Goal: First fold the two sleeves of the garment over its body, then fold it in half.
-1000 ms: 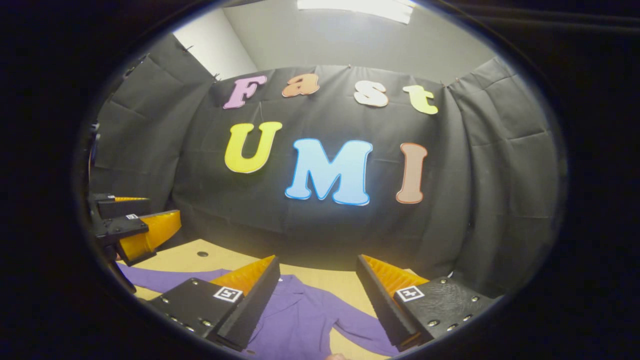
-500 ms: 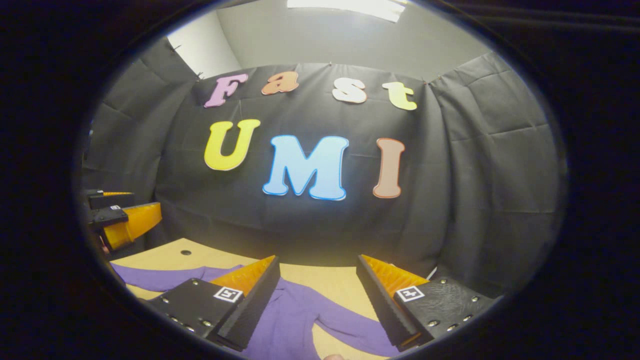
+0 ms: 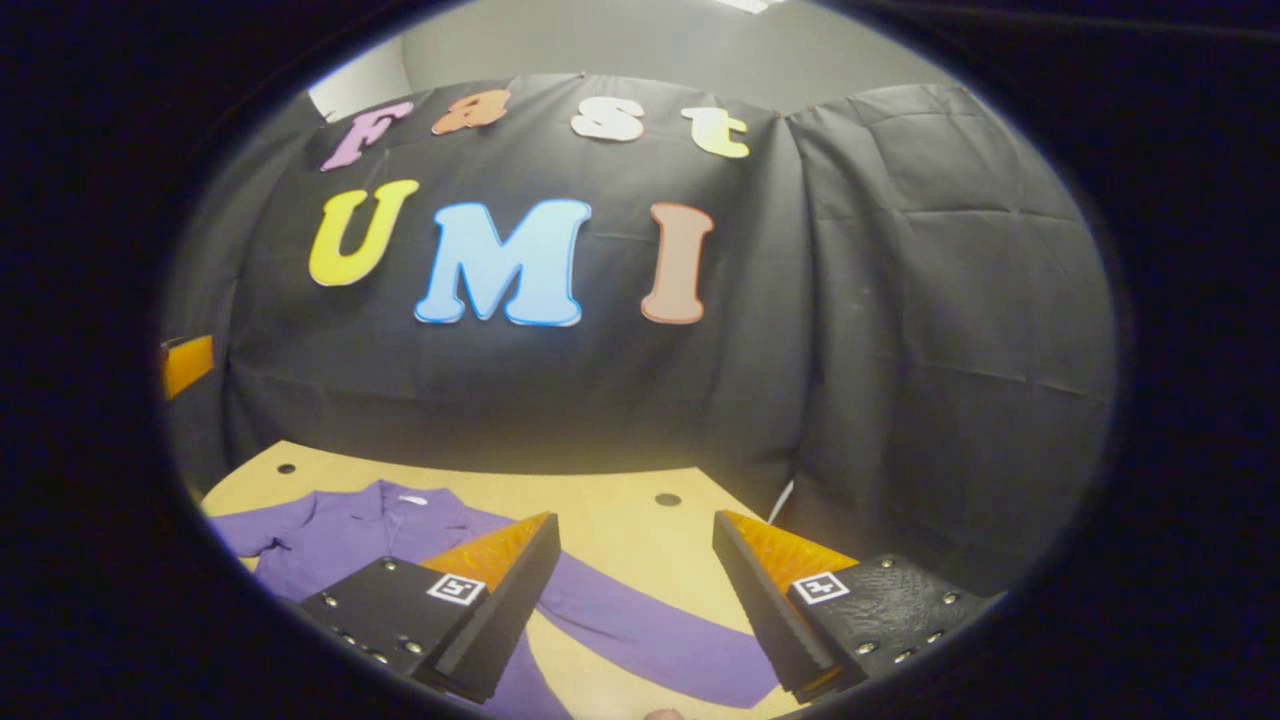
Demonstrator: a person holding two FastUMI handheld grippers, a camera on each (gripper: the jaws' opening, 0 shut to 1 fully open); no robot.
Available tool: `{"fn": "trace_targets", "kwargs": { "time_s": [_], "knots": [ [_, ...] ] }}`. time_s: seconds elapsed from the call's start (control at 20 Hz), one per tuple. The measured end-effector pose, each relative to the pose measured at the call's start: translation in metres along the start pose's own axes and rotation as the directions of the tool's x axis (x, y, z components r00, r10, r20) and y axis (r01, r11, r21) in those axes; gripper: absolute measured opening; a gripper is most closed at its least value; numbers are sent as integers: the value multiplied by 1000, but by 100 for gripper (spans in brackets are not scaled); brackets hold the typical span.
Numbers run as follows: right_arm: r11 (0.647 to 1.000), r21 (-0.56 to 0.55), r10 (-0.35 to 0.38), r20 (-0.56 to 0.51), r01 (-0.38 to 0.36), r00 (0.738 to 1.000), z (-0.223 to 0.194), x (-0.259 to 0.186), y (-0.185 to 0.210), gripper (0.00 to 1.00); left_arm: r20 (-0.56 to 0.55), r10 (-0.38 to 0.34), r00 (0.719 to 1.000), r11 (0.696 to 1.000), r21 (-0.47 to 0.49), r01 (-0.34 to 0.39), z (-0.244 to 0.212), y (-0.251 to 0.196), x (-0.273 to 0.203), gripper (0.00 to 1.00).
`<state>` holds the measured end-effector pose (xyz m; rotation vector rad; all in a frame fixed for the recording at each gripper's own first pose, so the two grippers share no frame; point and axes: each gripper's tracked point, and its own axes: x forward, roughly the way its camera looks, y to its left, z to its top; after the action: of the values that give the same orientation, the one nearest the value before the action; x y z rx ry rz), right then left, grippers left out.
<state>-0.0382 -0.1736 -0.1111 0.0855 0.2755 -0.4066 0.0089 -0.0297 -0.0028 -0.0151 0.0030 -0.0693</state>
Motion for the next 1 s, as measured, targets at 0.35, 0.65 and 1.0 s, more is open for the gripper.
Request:
{"fn": "trace_targets", "kwargs": {
  "time_s": [0.35, 0.65, 1.0],
  "knots": [
    [991, 44, -116, -193, 127, 974, -70, 20, -49, 95, -14, 19, 1000, 1000, 25, -18, -2, 6, 9, 99],
    [969, 94, -182, -350, 228, 919, -132, 21, -81, 96, -25, 18, 1000, 1000, 20, -18, -5, 5, 15, 98],
    [935, 123, -229, -506, 332, 831, -195, 15, -107, 96, -29, 23, 999, 1000, 15, -22, -3, 5, 10, 98]
  ]
}}
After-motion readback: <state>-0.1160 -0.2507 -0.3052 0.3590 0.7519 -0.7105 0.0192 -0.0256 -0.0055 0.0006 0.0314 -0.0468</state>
